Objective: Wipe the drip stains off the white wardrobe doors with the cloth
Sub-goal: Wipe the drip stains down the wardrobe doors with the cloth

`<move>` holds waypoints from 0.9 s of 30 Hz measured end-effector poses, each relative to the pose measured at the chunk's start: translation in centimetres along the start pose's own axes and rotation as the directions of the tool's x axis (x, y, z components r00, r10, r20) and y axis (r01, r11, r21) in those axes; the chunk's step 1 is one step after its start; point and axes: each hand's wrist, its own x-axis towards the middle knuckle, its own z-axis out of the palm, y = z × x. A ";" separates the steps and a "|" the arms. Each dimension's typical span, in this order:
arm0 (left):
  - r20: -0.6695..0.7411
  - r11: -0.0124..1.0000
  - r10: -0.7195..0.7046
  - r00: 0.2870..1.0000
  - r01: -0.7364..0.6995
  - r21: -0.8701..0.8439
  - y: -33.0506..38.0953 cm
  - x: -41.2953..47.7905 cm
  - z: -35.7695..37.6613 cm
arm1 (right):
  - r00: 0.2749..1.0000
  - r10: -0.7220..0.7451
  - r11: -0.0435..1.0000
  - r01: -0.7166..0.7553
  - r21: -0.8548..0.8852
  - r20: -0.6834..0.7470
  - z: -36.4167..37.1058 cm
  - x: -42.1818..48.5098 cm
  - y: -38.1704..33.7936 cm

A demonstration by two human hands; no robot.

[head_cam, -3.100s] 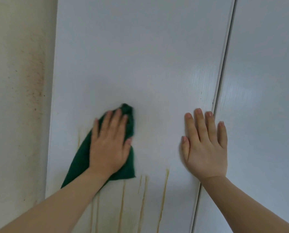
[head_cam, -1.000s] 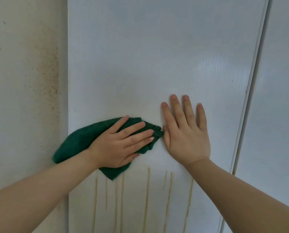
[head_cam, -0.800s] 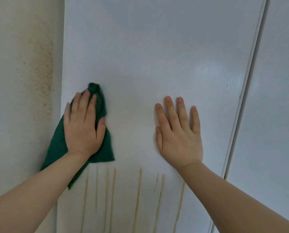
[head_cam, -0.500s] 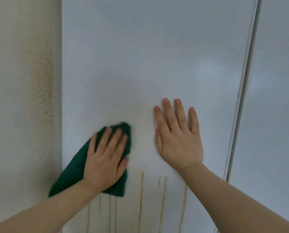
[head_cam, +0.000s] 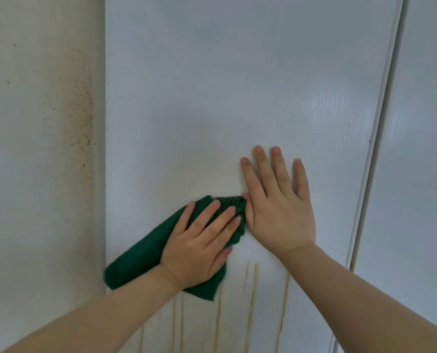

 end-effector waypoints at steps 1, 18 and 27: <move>0.019 0.993 0.117 0.993 -0.117 0.006 -1.3 -0.2 -0.1 | 1.000 -0.027 1.000 0.027 0.014 0.003 -0.1 0.1 0.1; -0.071 0.967 0.248 0.966 -0.251 -0.042 1.7 4.4 -0.3 | 0.985 -0.077 0.995 0.066 -0.073 -0.152 -2.2 -5.0 8.2; -0.157 0.963 -0.254 0.954 0.265 0.054 -1.3 8.9 -1.7 | 0.987 -0.061 0.997 0.054 -0.052 -0.146 -2.2 -5.1 8.1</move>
